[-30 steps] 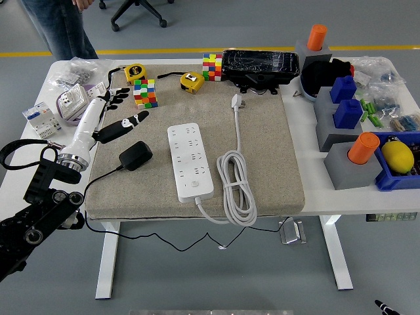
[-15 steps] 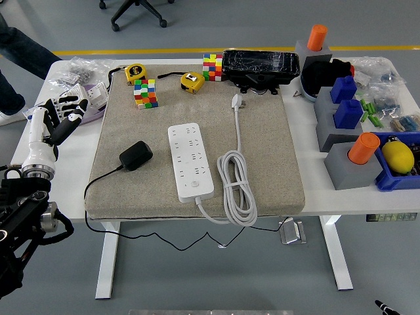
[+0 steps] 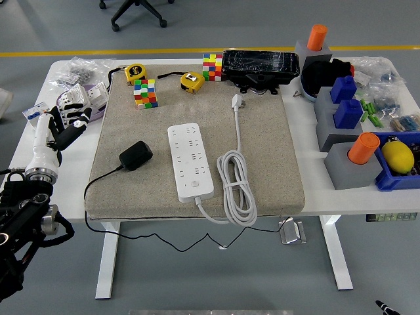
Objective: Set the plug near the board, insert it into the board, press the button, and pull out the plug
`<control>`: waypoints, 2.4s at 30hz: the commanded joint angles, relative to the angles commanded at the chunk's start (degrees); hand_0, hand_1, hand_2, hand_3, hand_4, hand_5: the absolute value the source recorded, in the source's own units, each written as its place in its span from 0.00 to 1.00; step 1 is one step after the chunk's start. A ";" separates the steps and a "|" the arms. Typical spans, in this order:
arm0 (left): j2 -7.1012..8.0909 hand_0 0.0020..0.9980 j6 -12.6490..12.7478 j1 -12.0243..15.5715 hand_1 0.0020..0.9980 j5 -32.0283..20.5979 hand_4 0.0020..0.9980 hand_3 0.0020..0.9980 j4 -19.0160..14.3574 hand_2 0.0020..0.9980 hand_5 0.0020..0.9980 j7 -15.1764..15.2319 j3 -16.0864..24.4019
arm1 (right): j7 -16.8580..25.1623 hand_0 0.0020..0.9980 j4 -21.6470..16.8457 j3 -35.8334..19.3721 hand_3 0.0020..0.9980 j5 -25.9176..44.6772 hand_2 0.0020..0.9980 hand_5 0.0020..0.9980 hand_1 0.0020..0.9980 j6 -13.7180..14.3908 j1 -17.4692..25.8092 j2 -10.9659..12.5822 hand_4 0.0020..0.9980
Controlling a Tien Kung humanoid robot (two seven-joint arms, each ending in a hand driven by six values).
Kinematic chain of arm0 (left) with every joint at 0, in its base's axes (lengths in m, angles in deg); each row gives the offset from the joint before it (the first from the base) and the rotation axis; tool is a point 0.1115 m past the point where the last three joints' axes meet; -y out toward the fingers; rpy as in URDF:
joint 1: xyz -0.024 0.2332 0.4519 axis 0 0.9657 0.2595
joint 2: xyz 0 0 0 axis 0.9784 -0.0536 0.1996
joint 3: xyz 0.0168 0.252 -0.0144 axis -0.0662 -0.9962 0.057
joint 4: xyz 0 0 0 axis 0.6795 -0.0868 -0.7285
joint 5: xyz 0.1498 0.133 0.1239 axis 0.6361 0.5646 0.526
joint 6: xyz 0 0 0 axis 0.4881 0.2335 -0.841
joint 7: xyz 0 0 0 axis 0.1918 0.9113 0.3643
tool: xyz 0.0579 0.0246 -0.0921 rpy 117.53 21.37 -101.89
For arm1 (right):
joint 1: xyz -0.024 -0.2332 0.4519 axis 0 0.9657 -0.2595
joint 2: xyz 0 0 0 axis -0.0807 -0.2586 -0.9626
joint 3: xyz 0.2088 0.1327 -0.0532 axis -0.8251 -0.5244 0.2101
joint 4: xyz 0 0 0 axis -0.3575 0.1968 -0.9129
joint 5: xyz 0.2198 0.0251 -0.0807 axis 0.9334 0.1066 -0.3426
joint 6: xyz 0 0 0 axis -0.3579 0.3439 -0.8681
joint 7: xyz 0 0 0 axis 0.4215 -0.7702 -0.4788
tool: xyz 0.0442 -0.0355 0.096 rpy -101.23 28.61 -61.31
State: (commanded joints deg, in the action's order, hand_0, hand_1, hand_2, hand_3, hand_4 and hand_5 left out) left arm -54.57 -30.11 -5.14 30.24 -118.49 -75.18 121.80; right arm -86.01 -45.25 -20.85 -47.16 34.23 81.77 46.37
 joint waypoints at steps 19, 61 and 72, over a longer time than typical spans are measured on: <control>-0.25 0.44 -0.91 -0.09 0.54 0.90 0.76 0.57 -0.72 0.54 0.32 -1.16 1.44 | -0.21 0.61 0.26 -0.39 0.55 0.19 0.64 0.49 0.64 -0.05 -0.71 -0.40 0.94; 0.41 0.44 -1.15 -0.87 0.54 0.20 0.75 0.57 -1.20 0.54 0.33 -0.74 0.91 | -0.30 0.61 0.38 0.28 0.55 0.32 0.64 0.49 0.64 -0.11 -0.99 -0.17 0.94; 0.39 0.44 -1.20 -0.78 0.54 0.17 0.75 0.57 -1.30 0.54 0.33 -0.73 0.85 | -0.30 0.61 0.35 0.15 0.55 0.23 0.64 0.49 0.64 -0.11 -0.86 -0.20 0.94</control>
State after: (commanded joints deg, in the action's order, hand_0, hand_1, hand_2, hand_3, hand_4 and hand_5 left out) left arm -54.18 -31.31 -5.92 30.40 -119.79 -75.92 122.65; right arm -86.31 -44.90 -20.70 -46.93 34.12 80.90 46.17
